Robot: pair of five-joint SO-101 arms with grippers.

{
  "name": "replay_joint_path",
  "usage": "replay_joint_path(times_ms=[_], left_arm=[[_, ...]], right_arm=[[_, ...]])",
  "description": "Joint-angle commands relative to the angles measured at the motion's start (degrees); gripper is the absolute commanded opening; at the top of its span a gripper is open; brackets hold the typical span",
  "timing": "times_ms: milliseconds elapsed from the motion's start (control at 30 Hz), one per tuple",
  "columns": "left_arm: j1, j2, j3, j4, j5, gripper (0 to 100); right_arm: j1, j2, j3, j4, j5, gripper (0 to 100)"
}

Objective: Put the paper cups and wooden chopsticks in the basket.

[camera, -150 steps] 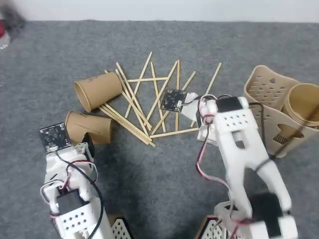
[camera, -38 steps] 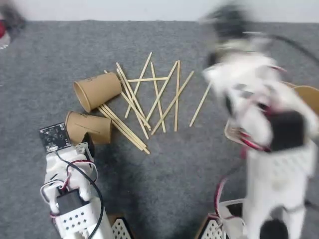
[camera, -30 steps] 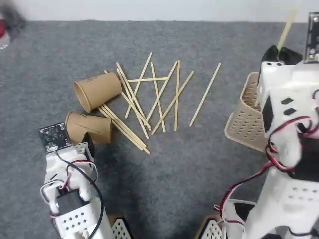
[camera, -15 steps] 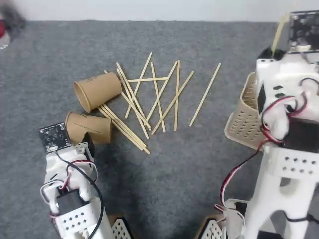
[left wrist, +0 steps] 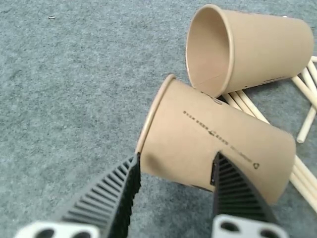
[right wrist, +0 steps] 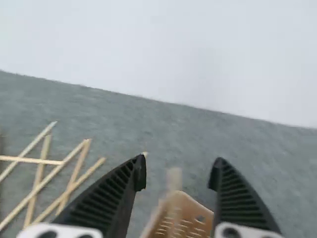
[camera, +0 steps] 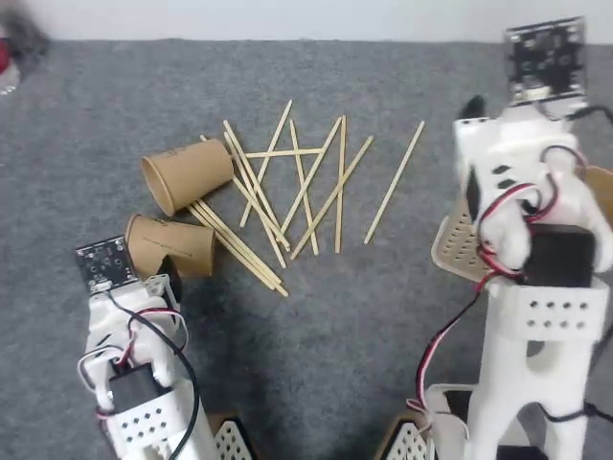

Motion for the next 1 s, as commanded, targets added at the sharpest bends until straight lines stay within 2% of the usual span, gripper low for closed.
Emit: replay_joint_path(times_ms=[0, 133, 267, 567, 967], left_arm=[[0.3, -0.5, -0.3, -0.2, 0.1, 23], [0.3, -0.5, -0.3, -0.2, 0.1, 23], [0.3, -0.5, -0.3, -0.1, 0.1, 23], [0.3, -0.5, -0.3, -0.3, 0.1, 23], [0.4, -0.5, -0.3, -0.3, 0.1, 23]], right_arm=[[-7.9, 1.3, 0.0, -1.2, 0.4, 18.6], [-14.8, 8.9, 1.3, -4.2, -0.3, 18.4], [-13.0, 21.5, 0.8, -7.3, -4.1, 18.4], [-10.3, 48.7, -9.1, -7.2, -9.3, 18.4], [-10.7, 67.6, -16.7, -7.6, -9.1, 18.4]])
